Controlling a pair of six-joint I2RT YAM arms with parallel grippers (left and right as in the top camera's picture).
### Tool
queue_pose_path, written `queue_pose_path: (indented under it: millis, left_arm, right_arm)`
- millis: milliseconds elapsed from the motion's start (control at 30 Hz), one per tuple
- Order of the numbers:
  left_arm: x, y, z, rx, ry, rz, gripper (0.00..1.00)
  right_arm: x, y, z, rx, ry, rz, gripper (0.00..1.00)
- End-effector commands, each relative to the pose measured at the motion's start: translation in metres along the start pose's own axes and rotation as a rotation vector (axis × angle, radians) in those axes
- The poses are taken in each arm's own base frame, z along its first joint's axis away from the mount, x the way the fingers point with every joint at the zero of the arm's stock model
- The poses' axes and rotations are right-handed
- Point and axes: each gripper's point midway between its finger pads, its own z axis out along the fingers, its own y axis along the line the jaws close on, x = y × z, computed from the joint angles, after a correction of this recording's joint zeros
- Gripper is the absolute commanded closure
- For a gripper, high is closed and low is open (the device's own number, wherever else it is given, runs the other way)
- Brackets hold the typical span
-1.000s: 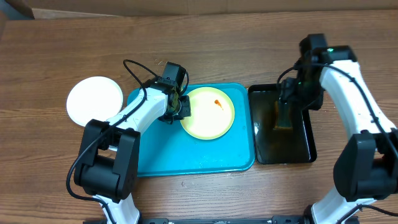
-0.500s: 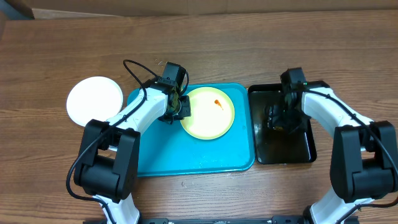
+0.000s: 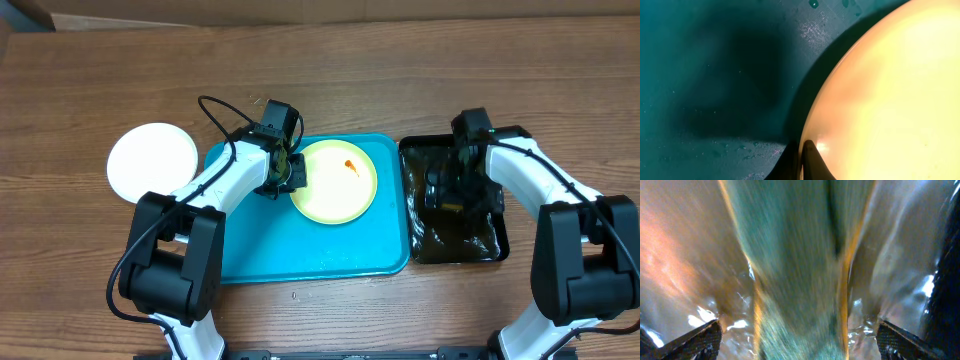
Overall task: Clean dirty plates on tray and stack at the side
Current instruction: 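Lower the right gripper into the black tray and grasp the sponge, then lift the sponge within the water tray with the right gripper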
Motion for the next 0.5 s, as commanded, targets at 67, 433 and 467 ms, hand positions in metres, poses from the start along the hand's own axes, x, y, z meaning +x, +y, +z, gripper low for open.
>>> queue_pose_path:
  millis: [67, 433, 467]
  left_arm:
    - [0.0003, 0.0032, -0.0035, -0.017, -0.014, -0.004, 0.96]
    - [0.0003, 0.0032, -0.0035, -0.018, -0.014, -0.004, 0.96]
    - [0.0003, 0.0032, -0.0035, -0.018, -0.014, -0.004, 0.96]
  right_arm:
    - [-0.0271, 0.0017, -0.0099, 0.001, -0.097, -0.009, 0.05]
    - [-0.0304, 0.0025, -0.0036, -0.005, -0.123, -0.009, 0.68]
    - [-0.0293, 0.0023, -0.0014, -0.005, -0.122, -0.010, 0.81]
